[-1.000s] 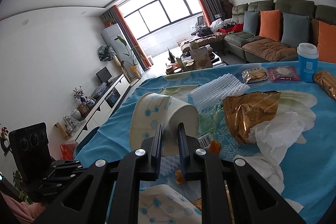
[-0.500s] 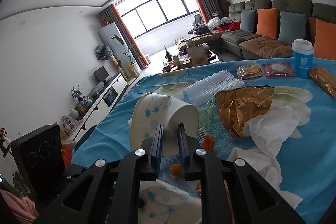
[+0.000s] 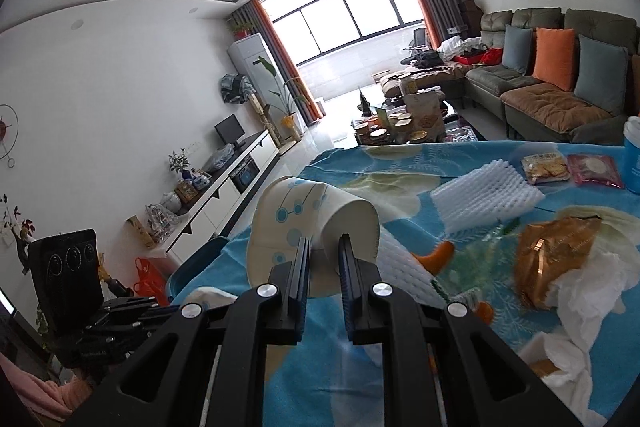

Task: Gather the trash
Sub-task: 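Lift the paper cups with the left tool while the right tool grasps another cup, then carry both cups over the teal bin and open both tools, then grasp the white foam net with the left tool while the right tool grasps tissue, then lift the foam net and tissue and swing both tools toward the bin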

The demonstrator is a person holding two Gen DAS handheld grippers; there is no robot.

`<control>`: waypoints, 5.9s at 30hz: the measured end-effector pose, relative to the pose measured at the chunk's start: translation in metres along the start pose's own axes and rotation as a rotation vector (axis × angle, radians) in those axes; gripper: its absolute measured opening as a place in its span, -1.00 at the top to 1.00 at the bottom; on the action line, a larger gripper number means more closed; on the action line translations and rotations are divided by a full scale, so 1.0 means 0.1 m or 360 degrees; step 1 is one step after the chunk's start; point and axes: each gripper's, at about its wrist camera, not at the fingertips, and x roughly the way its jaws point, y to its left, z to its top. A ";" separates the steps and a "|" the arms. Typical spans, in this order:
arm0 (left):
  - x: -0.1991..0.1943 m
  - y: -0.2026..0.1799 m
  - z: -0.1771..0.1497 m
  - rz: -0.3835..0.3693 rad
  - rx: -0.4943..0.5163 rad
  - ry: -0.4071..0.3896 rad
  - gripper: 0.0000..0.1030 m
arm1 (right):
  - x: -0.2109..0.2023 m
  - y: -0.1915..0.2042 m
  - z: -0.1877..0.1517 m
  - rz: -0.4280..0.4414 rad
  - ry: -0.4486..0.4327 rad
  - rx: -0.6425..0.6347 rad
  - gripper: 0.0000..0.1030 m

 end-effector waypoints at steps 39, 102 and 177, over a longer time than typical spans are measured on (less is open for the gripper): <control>-1.48 2.09 -0.45 0.0838 -0.0648 -0.0243 0.73 | 1.64 1.00 -0.01 0.0322 0.0501 -0.0185 0.77; 1.65 0.21 0.22 0.0021 -0.0201 0.0317 -0.16 | -0.37 -0.57 -0.08 -0.0463 0.0051 0.0076 -0.19; 0.24 0.65 0.12 0.0163 -0.0304 0.0032 0.77 | -0.49 -1.41 -0.29 -0.0660 0.0089 0.0532 -0.12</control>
